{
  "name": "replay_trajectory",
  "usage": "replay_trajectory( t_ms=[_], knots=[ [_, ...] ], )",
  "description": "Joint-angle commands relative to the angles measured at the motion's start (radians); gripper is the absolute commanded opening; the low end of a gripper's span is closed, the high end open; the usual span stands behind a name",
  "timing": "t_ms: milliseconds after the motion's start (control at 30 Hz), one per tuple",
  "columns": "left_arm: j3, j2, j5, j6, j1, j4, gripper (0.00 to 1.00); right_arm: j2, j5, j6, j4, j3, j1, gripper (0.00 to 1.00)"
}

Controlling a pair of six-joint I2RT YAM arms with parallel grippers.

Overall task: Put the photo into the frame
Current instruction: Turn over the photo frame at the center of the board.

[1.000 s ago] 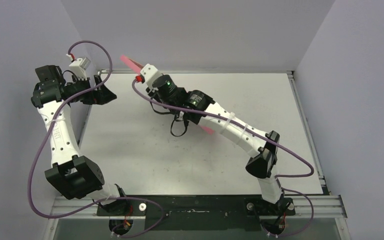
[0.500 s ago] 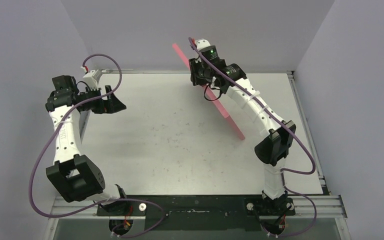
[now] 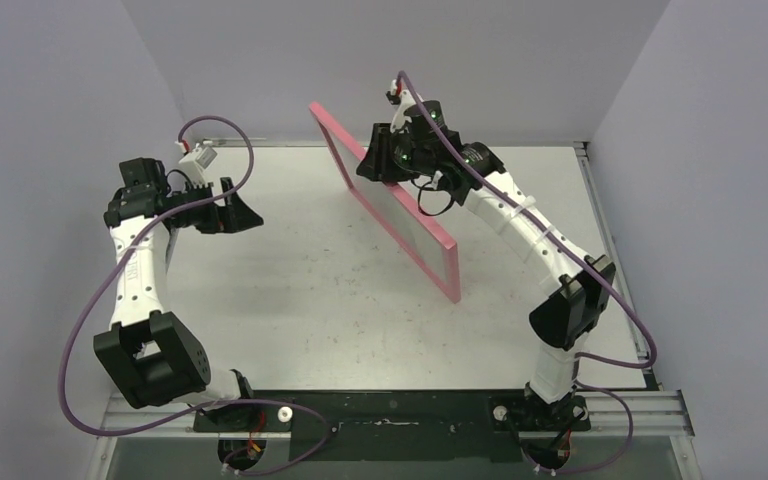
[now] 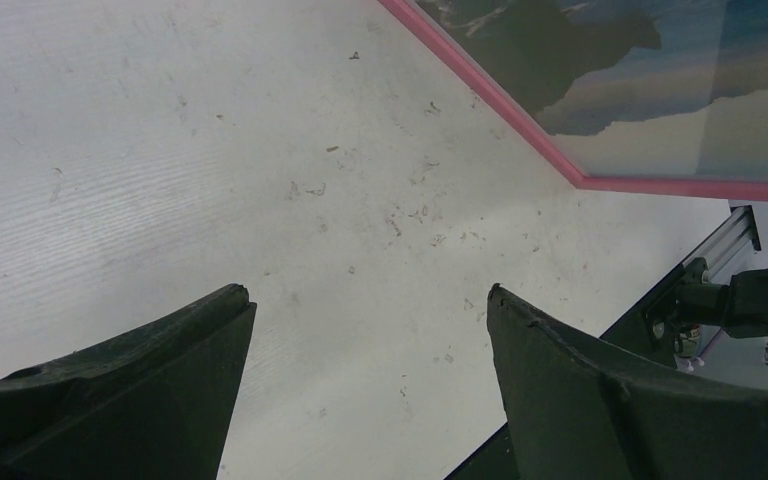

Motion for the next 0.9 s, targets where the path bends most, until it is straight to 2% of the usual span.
replay_trajectory(
  t_ms=[0,267,400,533,700,867],
  knots=[
    [-0.011,-0.034,0.057,0.011,-0.002,0.021,0.84,-0.069,-0.125,0.281,0.242,-0.121,-0.050,0.23],
    [-0.021,-0.010,0.082,0.014,-0.002,0.018,0.83,-0.020,-0.107,0.141,0.111,-0.099,-0.184,0.26],
    [-0.017,0.014,0.094,0.011,-0.004,0.019,0.82,-0.030,-0.138,0.103,0.097,-0.147,-0.293,0.29],
    [-0.014,0.031,0.093,0.011,-0.013,0.023,0.81,-0.040,-0.151,0.038,0.072,-0.198,-0.349,0.30],
    [-0.013,0.048,0.086,0.013,-0.026,0.029,0.80,-0.074,-0.119,-0.028,0.089,-0.342,-0.371,0.32],
    [-0.009,0.094,0.062,0.014,-0.028,0.026,0.78,-0.168,-0.124,0.010,0.250,-0.610,-0.378,0.32]
  ],
)
